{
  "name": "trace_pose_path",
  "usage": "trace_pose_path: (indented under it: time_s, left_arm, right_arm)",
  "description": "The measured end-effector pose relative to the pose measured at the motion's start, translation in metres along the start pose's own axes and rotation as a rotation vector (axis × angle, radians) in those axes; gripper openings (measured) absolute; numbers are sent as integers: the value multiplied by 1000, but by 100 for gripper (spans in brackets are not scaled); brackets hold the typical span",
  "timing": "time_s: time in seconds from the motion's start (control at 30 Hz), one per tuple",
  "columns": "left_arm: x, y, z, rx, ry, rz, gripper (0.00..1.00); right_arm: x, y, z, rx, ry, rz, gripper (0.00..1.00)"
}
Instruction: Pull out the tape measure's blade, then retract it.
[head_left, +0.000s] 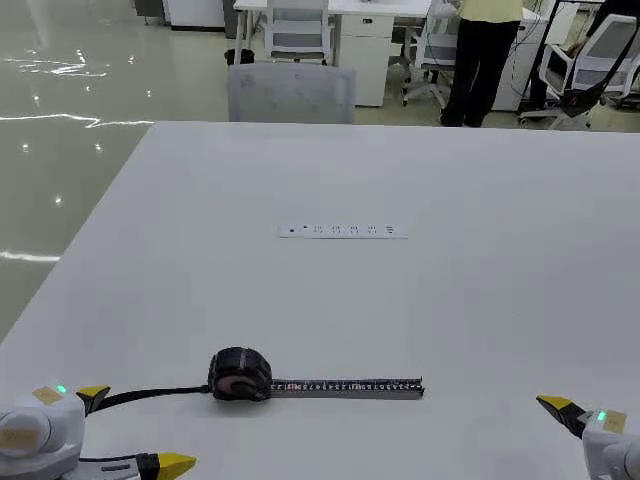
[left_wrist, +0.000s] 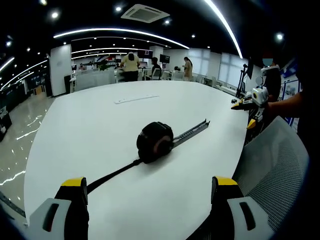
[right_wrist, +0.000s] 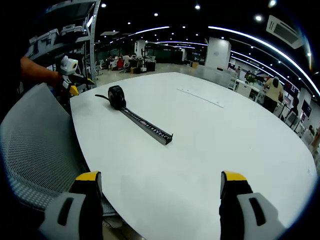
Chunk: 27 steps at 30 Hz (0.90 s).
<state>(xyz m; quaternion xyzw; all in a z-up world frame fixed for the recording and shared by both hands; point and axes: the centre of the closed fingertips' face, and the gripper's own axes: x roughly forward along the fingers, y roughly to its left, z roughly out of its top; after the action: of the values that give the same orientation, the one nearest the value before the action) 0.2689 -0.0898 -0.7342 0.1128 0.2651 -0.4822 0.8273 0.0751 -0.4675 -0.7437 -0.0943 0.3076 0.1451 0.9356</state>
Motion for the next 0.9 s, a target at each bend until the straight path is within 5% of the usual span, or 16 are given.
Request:
trace_pose_path:
  time_s: [0.57, 0.9]
  left_arm:
    - [3, 6, 1, 1, 1, 5, 100]
    - [6, -1, 2, 29, 21, 0, 100]
  right_arm:
    - [0, 9, -3, -3, 25, 29, 100]
    - [2, 11, -2, -22, 37, 46, 100]
